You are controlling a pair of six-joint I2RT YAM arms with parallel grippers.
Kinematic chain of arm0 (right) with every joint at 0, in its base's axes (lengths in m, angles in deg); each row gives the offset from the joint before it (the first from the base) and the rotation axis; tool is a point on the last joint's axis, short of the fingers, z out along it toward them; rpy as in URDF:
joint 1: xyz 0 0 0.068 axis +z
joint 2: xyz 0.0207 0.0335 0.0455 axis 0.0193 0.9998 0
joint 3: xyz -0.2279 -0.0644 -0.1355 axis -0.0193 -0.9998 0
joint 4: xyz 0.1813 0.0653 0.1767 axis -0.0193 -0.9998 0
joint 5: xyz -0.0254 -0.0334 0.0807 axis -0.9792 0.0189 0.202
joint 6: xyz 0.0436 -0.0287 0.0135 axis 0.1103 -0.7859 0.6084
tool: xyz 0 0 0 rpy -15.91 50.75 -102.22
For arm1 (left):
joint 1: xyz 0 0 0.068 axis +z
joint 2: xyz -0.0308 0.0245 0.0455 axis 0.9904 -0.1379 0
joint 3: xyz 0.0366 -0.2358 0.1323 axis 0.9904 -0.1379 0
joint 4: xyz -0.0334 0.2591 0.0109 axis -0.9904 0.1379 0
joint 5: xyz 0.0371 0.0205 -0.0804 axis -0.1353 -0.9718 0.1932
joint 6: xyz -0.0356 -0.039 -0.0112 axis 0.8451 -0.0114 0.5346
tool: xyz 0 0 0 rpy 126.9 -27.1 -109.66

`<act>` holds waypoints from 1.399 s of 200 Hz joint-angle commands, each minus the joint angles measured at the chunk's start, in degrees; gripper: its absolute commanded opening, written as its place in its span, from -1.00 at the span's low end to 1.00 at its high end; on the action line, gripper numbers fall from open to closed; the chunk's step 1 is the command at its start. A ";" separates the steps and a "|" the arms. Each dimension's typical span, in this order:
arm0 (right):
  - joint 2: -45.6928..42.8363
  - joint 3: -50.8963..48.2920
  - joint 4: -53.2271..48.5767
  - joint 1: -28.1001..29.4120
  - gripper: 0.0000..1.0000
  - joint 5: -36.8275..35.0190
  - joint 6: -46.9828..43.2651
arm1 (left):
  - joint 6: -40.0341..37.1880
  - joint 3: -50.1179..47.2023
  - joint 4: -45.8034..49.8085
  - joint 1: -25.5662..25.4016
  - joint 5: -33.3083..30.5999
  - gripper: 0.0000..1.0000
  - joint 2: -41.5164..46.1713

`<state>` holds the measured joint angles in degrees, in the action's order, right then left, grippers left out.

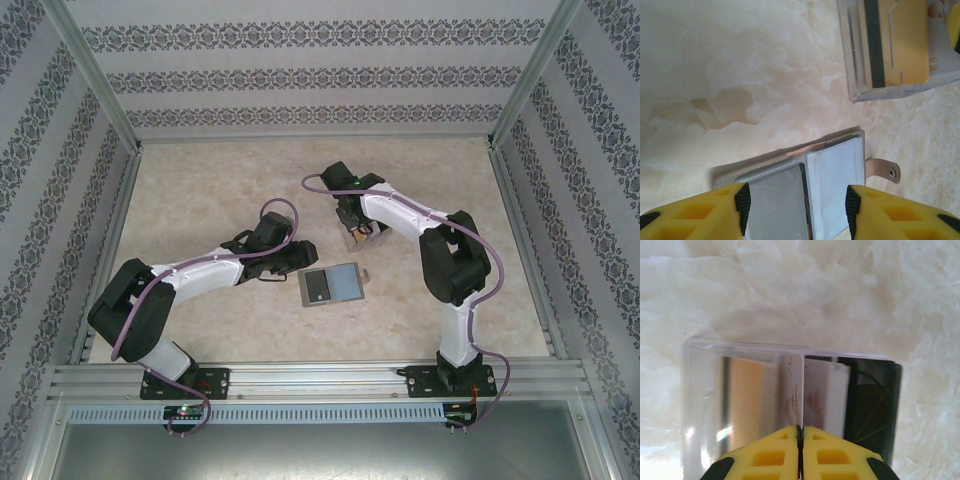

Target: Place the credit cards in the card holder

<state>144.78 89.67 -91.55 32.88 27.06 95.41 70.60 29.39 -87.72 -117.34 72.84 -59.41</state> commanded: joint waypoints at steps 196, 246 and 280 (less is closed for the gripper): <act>-35.94 -33.56 25.87 -12.94 -1.00 51.76 44.59 | 13.57 3.52 -23.16 2.92 17.25 0.27 -4.38; -35.25 -37.57 32.39 -12.99 -1.00 56.62 50.76 | 17.97 4.65 -29.64 2.92 20.47 0.23 -8.66; -35.01 -38.23 32.96 -13.10 -1.00 56.61 50.83 | 19.04 4.31 -31.31 2.92 20.62 0.08 -8.89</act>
<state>110.27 52.49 -61.38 20.33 81.57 144.06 87.67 32.62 -113.90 -114.96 91.95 -68.15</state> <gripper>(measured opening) 0.048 0.564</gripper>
